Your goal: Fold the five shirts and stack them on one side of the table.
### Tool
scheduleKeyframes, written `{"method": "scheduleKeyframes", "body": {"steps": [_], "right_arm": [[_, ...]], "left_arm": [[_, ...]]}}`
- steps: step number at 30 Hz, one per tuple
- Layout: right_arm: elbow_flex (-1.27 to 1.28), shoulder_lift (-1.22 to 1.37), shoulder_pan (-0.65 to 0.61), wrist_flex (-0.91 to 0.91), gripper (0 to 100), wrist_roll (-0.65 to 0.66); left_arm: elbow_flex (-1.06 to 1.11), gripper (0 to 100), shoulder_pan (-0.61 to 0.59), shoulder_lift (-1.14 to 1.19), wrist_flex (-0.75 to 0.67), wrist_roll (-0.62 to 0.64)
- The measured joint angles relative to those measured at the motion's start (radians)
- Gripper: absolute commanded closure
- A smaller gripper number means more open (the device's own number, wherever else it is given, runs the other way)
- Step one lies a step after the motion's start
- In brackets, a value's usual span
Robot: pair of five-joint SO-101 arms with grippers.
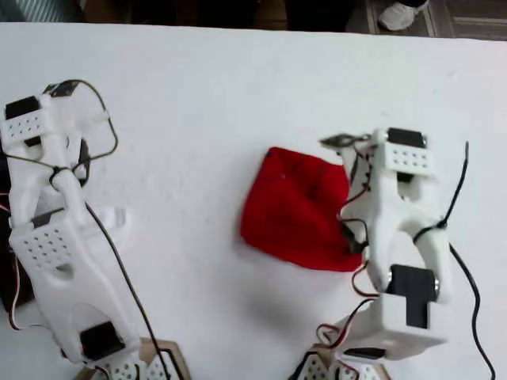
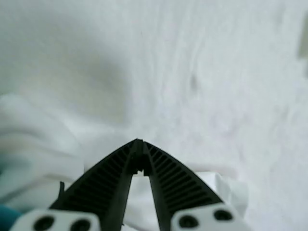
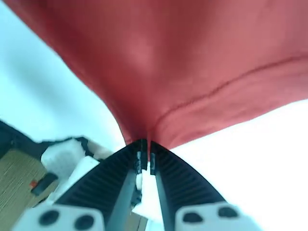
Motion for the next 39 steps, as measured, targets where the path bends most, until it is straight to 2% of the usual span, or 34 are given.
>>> {"method": "scheduleKeyframes", "body": {"steps": [8,11,13,16,20,24,32,37,39], "right_arm": [[-0.044,-0.083,0.081,-0.109,97.9,0.017],[-0.044,-0.103,0.075,-0.183,97.9,-0.057],[-0.009,-0.104,0.041,-0.216,97.8,-0.132],[0.074,-0.112,-0.066,-0.227,97.8,-0.169],[0.186,-0.112,-0.21,-0.247,97.8,-0.181],[0.292,-0.112,-0.249,-0.272,97.8,-0.181],[0.341,-0.196,-0.233,-0.276,97.8,-0.129],[0.336,-0.351,-0.086,-0.347,96.7,-0.141],[0.316,-0.396,-0.012,-0.41,90.0,-0.201]], "left_arm": [[0.0,97,0.023,0.0,-0.002,0.0],[0.0,97,0.028,0.0,-0.002,0.0],[0.0,97,0.028,0.0,-0.002,0.0],[0.0,97,0.028,0.0,-0.002,0.002],[0.0,97,0.04,0.0,-0.002,0.002],[0.0,97,0.038,0.0,-0.002,0.002],[0.0,97,0.038,0.0,-0.002,0.002],[0.0,97,0.04,0.0,-0.002,0.002],[0.0,97,0.04,0.0,-0.005,0.002]]}}
